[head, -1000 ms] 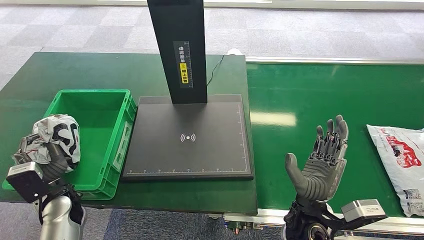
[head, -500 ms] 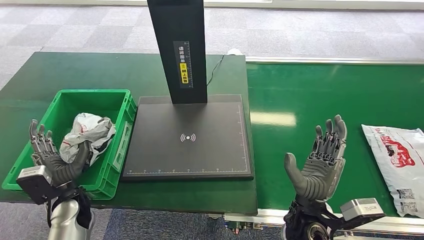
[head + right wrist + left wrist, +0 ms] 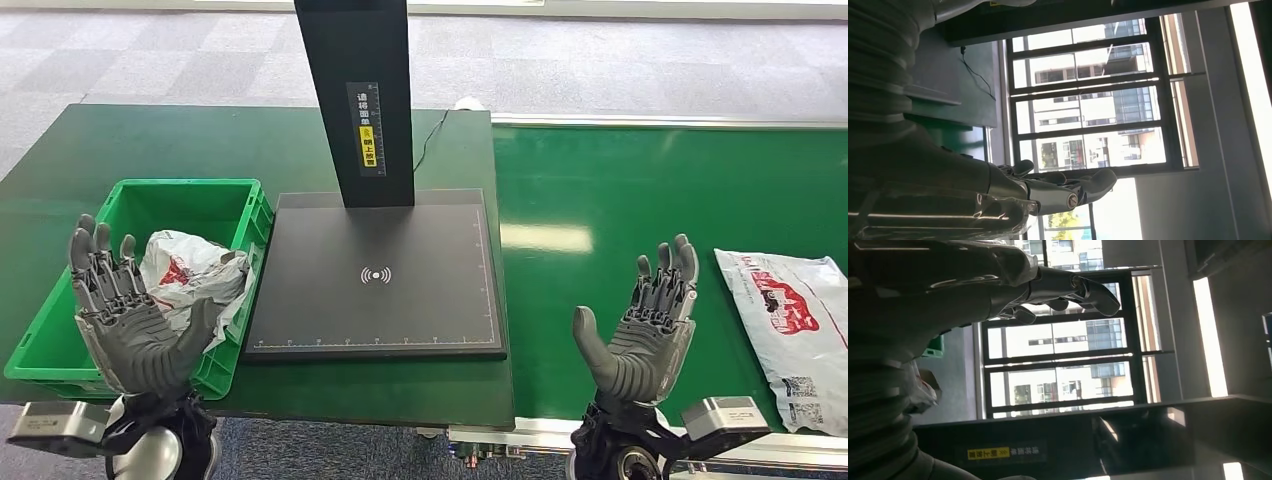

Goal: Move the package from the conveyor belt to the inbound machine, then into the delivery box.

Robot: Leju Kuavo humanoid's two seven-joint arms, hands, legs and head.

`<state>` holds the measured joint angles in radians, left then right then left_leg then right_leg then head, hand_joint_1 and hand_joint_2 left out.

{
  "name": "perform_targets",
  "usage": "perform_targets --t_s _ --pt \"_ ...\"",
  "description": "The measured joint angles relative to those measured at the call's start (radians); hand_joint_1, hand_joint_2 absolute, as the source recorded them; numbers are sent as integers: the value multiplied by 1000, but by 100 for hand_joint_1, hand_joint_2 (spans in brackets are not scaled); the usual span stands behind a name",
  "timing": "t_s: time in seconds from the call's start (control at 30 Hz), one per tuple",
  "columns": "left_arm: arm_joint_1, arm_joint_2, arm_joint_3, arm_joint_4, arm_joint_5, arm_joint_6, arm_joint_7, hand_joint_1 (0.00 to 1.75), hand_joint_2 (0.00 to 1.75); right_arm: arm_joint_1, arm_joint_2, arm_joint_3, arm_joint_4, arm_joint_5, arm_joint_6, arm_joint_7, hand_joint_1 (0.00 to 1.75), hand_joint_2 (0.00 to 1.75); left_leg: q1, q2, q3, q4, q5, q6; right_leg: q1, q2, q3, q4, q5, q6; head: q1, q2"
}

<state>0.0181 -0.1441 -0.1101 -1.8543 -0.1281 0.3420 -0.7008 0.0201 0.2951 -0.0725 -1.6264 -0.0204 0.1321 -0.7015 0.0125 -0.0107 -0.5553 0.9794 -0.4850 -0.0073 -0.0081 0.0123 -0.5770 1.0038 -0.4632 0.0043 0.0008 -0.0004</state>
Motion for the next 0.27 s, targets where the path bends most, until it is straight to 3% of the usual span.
perform_targets --t_s 0.27 --pt "22 17 -160 -85 67 -48 0 0 175 12 0 -6 -4 2 -8 0 0 175 0 0 0 0 0 0 0 0 0 0 0 0 0 0"
